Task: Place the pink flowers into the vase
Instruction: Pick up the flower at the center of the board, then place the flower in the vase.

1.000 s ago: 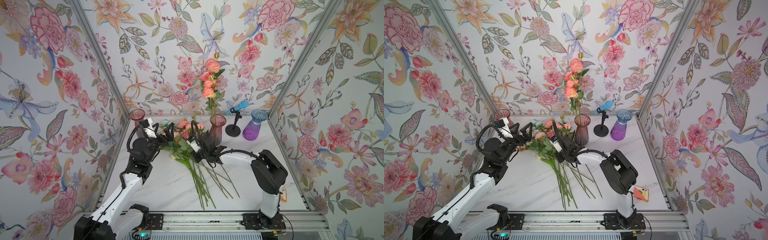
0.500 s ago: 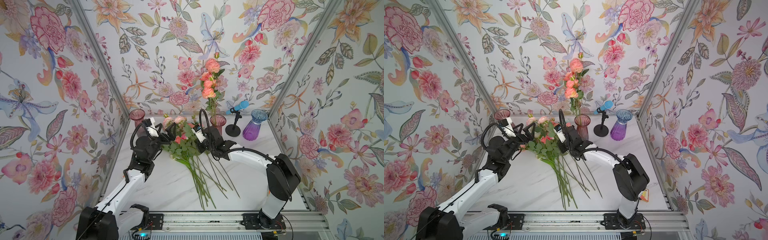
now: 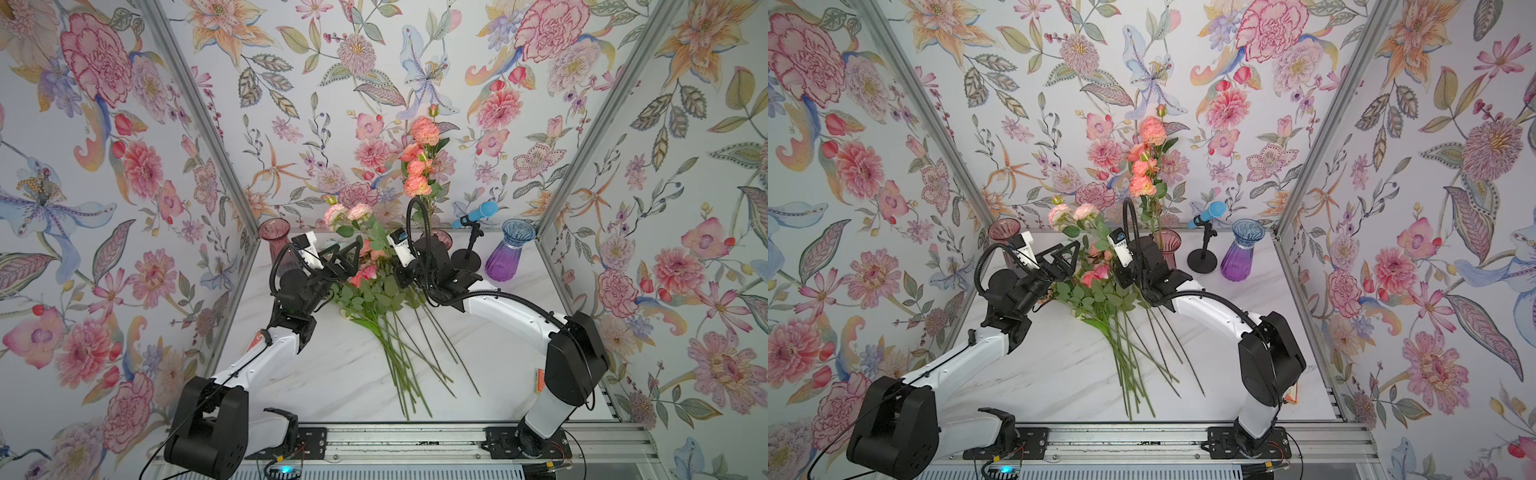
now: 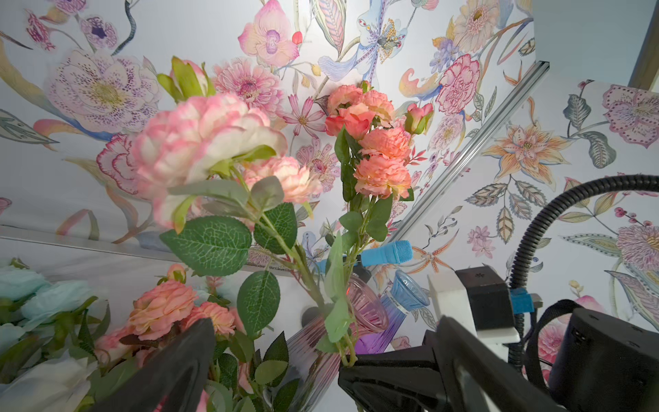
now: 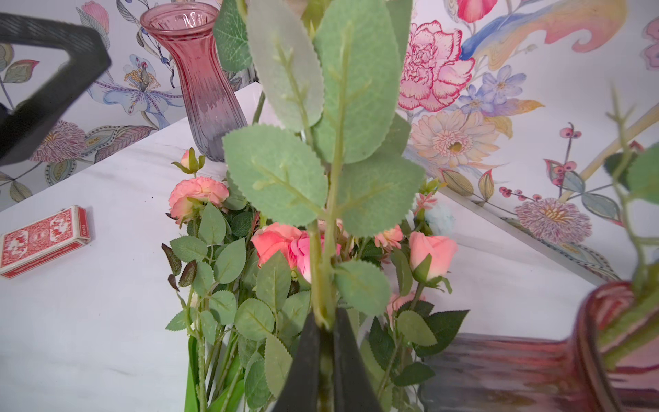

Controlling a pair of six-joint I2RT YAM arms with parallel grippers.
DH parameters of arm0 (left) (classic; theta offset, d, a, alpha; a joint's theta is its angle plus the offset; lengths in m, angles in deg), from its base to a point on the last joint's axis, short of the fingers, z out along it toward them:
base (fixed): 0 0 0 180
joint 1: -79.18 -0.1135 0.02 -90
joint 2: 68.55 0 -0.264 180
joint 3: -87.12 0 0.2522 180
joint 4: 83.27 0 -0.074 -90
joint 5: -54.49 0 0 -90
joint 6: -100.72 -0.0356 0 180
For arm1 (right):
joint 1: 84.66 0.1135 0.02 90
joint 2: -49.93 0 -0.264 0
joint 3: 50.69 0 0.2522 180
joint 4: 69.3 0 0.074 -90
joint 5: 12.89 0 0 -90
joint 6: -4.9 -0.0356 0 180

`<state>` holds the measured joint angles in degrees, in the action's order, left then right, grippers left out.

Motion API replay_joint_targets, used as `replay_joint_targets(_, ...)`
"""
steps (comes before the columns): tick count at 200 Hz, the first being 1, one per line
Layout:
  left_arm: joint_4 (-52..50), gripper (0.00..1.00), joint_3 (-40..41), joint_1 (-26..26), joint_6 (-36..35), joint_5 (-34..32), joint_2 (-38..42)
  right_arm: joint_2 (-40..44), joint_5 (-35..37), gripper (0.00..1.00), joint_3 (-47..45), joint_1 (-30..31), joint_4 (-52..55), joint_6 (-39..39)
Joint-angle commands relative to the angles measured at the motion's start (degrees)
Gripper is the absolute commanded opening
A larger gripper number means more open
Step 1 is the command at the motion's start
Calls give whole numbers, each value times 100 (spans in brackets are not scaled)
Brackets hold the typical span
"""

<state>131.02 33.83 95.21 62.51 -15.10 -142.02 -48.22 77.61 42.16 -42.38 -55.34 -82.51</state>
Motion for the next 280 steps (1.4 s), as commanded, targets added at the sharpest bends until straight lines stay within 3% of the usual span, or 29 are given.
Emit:
replay_joint_targets(1,627,99,-292,-7,385,292,-189,325,-66,4,107,17,-267,10)
replay_joint_targets(100,1416,90,-784,154,821,534,-1013,362,-523,5,348,201,-327,39)
replay_joint_targets(177,1562,73,-1028,231,903,583,-1287,-34,-592,5,867,411,-239,83)
replay_joint_targets(205,1621,62,-1062,247,938,592,-1345,-150,-622,6,967,443,-238,84)
replay_joint_targets(280,1671,10,-1098,249,937,672,-1447,-352,-620,7,1134,469,-262,100)
